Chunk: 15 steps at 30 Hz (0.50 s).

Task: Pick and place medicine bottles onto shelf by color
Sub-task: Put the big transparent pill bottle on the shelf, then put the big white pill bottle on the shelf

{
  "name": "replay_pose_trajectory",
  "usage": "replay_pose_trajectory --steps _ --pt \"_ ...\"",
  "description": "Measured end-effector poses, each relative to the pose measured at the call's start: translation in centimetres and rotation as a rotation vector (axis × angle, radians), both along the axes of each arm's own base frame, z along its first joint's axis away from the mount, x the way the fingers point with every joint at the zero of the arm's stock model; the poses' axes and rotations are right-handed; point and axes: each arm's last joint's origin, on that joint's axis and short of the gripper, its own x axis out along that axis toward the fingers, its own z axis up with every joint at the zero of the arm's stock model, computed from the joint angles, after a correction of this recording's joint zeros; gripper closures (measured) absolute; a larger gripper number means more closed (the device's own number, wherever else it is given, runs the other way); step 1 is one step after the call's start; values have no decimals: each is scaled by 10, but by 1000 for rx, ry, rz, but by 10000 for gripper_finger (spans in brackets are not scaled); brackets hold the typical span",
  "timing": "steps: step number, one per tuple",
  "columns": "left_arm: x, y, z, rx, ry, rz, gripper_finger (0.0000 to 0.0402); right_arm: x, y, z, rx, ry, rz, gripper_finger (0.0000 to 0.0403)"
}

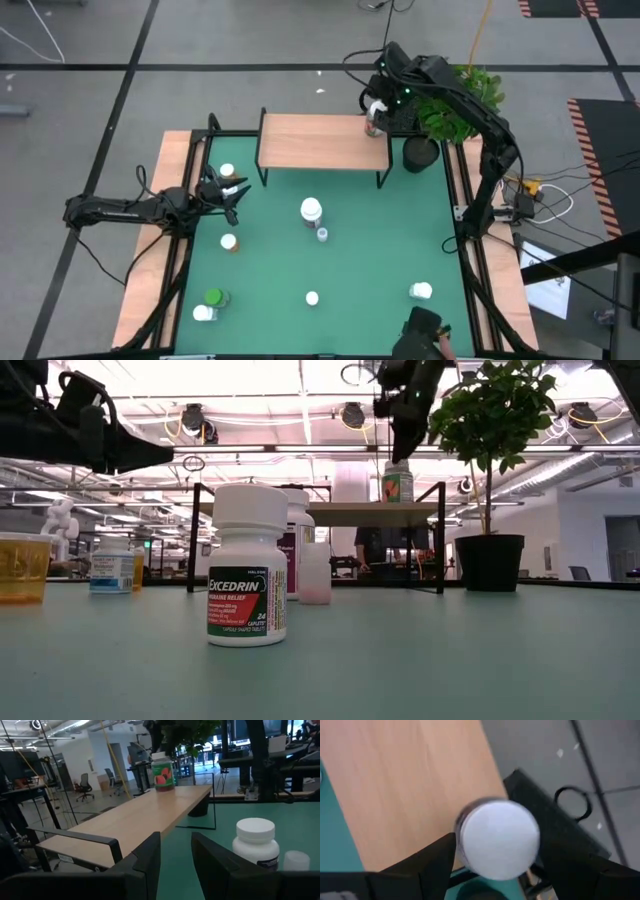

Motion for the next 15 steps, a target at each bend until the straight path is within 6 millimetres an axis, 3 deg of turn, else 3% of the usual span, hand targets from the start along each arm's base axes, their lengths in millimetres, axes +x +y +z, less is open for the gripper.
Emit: replay_pose_trajectory --steps 5,9,12,15 --pt "0 0 0 0 -1 0 289 -7 24 31 -87 -122 29 129" --pt "0 0 0 -1 -3 0 289 -2 52 47 -46 -237 76 129" --pt "0 0 0 -6 -5 -1 289 14 77 46 10 -288 135 129" --pt "0 0 0 -16 -11 -2 289 37 107 27 44 -323 206 129"
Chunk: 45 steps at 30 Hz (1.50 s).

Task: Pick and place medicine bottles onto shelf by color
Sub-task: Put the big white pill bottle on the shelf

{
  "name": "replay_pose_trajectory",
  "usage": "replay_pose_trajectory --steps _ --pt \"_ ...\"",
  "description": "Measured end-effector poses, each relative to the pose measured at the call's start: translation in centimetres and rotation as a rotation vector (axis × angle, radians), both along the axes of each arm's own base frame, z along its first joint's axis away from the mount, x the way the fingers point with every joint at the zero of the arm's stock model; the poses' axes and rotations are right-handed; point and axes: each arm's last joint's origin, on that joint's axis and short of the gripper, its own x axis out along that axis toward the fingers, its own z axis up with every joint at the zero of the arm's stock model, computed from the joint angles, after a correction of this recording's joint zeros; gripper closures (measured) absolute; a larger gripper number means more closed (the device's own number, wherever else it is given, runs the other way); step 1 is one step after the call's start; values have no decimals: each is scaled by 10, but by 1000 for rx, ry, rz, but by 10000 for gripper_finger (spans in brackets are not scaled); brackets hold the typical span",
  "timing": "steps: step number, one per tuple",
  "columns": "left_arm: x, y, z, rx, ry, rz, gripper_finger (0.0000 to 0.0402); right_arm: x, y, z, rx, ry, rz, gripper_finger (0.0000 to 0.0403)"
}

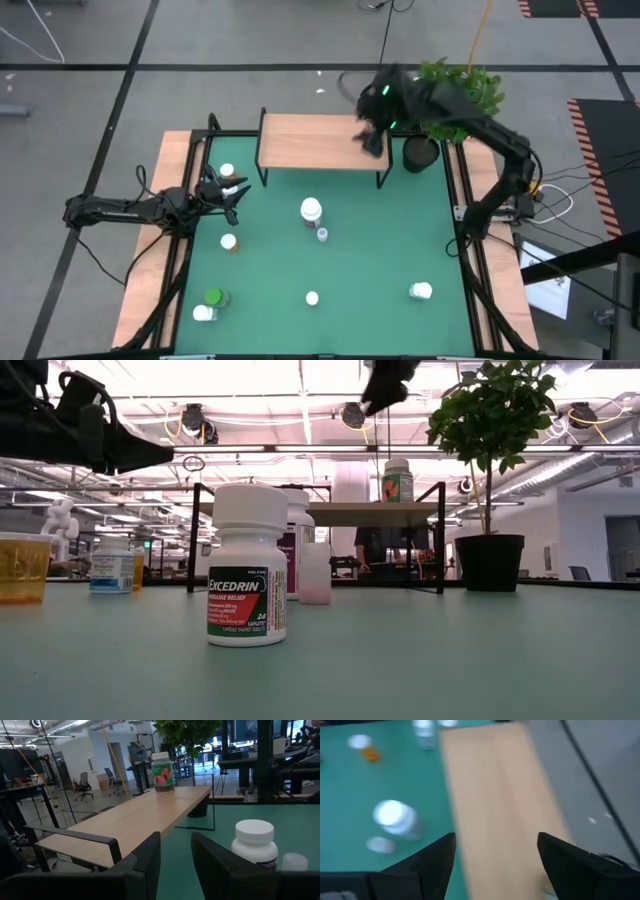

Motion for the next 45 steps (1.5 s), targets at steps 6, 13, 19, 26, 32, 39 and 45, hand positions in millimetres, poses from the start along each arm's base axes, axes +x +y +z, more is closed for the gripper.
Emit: replay_pose_trajectory --steps 6,13,19,26,32,39,45 --pt "0 0 0 33 15 1 289 42 68 -70 13 -164 175 129" --pt "0 -1 1 118 41 -16 289 62 119 -153 15 -359 305 127" --pt "0 -1 6 160 11 -9 289 75 126 -187 -55 -378 271 92" --pt "0 -1 7 181 16 -6 289 86 121 -209 -33 -364 136 56" --pt "0 -1 7 181 16 -6 289 90 121 -219 -13 -353 117 63" --pt "0 -1 6 176 19 -6 289 90 119 -219 -50 -351 89 64" --pt "0 -1 6 160 13 -7 289 91 120 -214 -97 -383 118 64"
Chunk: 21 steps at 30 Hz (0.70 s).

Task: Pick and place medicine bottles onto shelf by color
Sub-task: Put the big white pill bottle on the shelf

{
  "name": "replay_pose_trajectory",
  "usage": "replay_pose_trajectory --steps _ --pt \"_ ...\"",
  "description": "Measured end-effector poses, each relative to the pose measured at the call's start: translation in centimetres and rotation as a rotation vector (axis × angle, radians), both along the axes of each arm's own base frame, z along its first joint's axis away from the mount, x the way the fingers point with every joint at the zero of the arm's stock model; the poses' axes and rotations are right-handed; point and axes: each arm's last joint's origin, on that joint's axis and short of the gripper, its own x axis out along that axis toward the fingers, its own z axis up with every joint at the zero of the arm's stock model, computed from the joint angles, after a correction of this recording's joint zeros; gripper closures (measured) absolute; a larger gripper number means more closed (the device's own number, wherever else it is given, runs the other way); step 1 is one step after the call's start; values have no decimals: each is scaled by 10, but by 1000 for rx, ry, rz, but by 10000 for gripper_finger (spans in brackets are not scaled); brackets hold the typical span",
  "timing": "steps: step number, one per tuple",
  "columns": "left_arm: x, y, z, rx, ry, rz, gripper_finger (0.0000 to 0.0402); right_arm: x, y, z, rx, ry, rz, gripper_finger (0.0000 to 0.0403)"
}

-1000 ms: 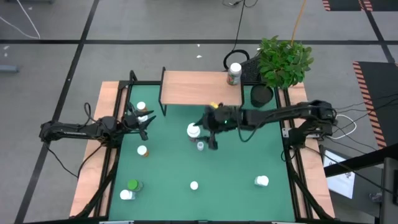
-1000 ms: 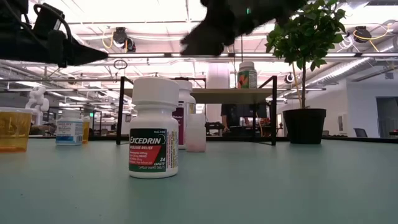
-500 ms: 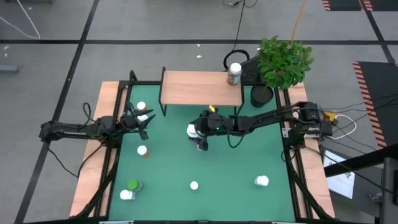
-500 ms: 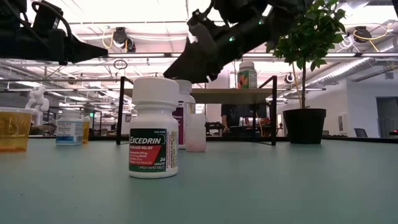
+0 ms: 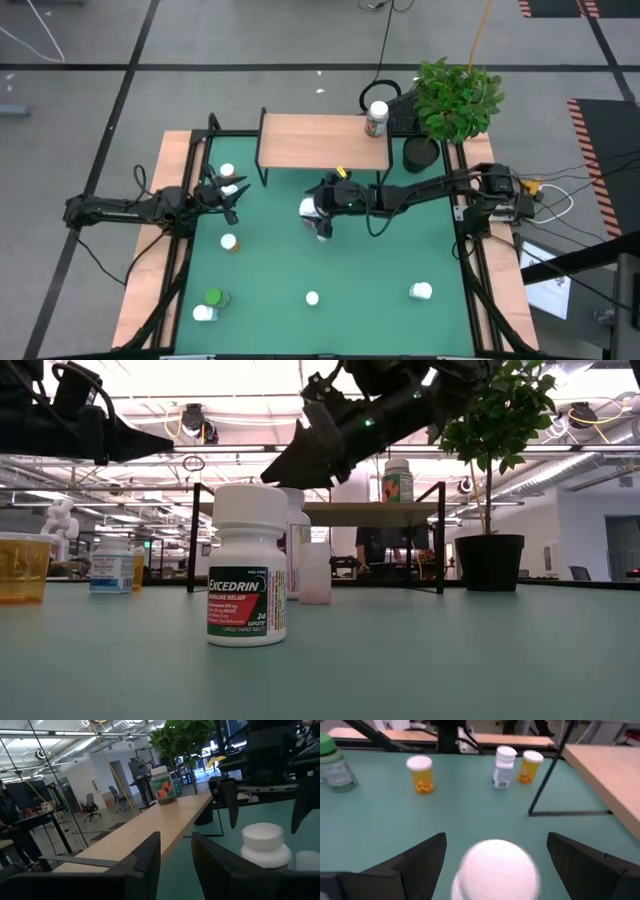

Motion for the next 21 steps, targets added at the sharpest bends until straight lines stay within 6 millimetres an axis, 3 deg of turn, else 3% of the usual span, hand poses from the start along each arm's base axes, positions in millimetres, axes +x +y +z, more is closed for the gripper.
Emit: replay_pose_trajectory --steps 21 --pt "0 0 -2 -25 5 -2 289 -7 -3 -11 99 59 -58 75"
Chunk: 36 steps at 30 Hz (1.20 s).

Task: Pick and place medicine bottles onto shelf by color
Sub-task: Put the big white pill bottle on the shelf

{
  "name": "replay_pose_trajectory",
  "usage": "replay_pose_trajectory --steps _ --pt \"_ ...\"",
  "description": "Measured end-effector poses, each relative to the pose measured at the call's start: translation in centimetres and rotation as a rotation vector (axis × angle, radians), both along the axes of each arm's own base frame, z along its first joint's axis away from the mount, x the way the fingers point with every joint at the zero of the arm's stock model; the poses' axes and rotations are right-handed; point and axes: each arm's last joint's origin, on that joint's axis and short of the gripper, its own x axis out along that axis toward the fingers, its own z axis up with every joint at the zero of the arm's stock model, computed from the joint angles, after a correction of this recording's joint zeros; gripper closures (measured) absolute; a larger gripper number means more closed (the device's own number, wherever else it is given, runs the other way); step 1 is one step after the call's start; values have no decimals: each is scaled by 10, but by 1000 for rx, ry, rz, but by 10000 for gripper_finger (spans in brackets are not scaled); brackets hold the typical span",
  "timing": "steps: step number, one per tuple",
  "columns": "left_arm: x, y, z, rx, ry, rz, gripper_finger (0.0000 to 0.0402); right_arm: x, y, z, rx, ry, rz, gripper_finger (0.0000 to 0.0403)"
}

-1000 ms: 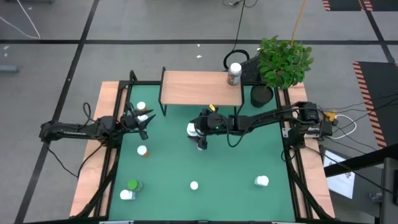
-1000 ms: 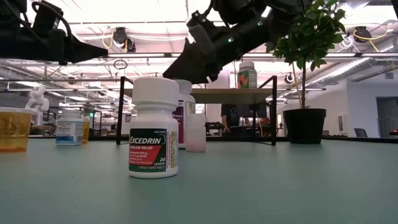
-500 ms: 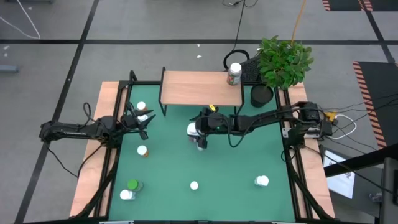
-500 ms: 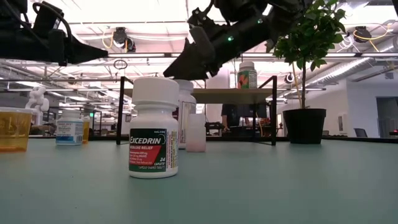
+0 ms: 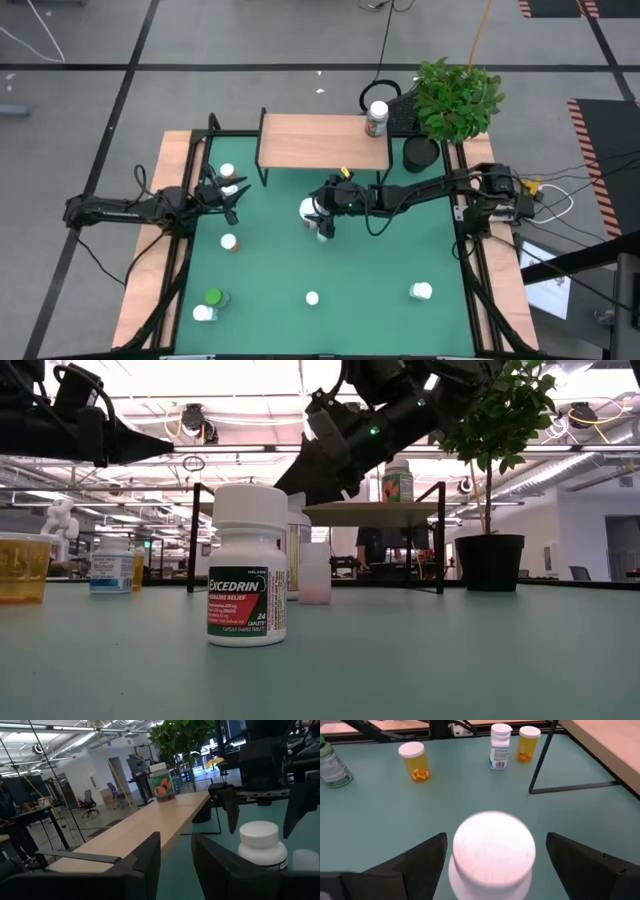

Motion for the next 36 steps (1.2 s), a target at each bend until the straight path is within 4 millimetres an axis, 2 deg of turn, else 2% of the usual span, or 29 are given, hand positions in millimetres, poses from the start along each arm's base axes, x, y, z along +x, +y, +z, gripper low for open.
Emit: replay_pose_trajectory --steps 12,14,17,22,25,28,32,36 --pt "0 0 0 0 0 0 289 -2 -9 -1 5 21 37 169" --pt "0 0 0 0 0 -1 289 -4 -8 3 -5 25 63 176" --pt "0 0 0 1 0 0 289 -13 -7 22 -11 14 76 176" --pt "0 0 0 1 4 0 289 -48 -6 74 -31 -13 79 170" --pt "0 0 0 0 3 0 289 -80 -11 108 -70 -43 42 174" --pt "0 0 0 -5 1 -1 289 -113 -23 133 -129 -51 -72 174" --pt "0 0 0 -13 -9 -2 289 -143 -44 147 -175 -27 -218 173" --pt "0 0 0 -3 -6 -1 289 -153 -66 146 -188 22 -301 174"
